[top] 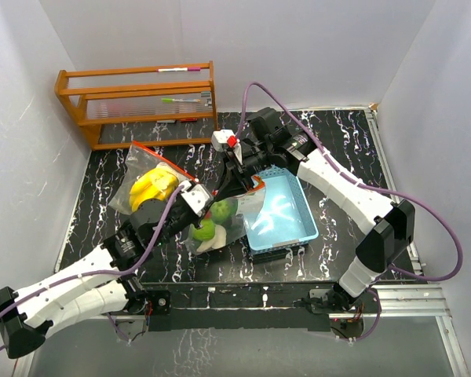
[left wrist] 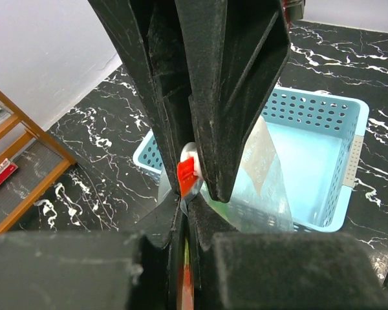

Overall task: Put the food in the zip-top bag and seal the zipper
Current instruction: Zip the zipper food storage bag.

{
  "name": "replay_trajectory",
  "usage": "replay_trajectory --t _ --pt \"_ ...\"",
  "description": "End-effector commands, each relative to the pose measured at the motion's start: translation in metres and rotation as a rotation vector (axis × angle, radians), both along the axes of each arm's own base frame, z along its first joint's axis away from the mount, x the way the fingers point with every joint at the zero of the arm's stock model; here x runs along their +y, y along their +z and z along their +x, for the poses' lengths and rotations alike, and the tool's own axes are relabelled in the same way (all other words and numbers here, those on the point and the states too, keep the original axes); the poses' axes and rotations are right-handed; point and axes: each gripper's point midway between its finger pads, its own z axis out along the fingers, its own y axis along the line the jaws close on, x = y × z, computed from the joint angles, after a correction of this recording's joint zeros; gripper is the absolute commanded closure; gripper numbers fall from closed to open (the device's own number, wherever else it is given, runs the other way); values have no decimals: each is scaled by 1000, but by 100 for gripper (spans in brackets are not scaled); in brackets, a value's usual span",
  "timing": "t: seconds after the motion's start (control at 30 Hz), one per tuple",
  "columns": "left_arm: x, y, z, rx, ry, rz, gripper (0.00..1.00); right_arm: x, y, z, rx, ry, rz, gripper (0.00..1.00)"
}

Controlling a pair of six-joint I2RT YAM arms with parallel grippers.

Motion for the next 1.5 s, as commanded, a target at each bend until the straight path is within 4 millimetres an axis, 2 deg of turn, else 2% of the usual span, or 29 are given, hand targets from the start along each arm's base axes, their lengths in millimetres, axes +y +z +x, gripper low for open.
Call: replay_trajectory --t 0.0,0.13,0.27,0.4,0.7,0.87,1.03,1.17,1.3,1.47 --pt "-6 57 -6 -81 -43 -114 100 3 15 3 -86 -24 28 92" --pt "7 73 -8 -104 -8 -171 100 3 6 31 -138 -176 -37 92" --pt "17 78 -12 -105 10 -204 100 2 0 47 -173 -260 -74 92" --pt "23 78 -14 -106 25 -213 100 1 -8 47 -173 -255 -87 92" --pt "36 79 -13 -117 68 -207 100 -6 -38 53 -170 -269 -181 92" --pt "43 80 -13 -118 92 -212 100 -13 -37 66 -209 -317 -199 92" --pt "51 76 -13 -108 124 -221 100 -15 -14 85 -263 -386 -153 92" --pt "60 75 -15 -101 146 -235 100 -17 -11 88 -279 -387 -142 92" --pt "81 86 -14 -123 222 -267 100 -25 -24 90 -262 -396 -175 92" --pt "125 102 -2 -181 436 -312 100 -43 -43 101 -224 -447 -220 92"
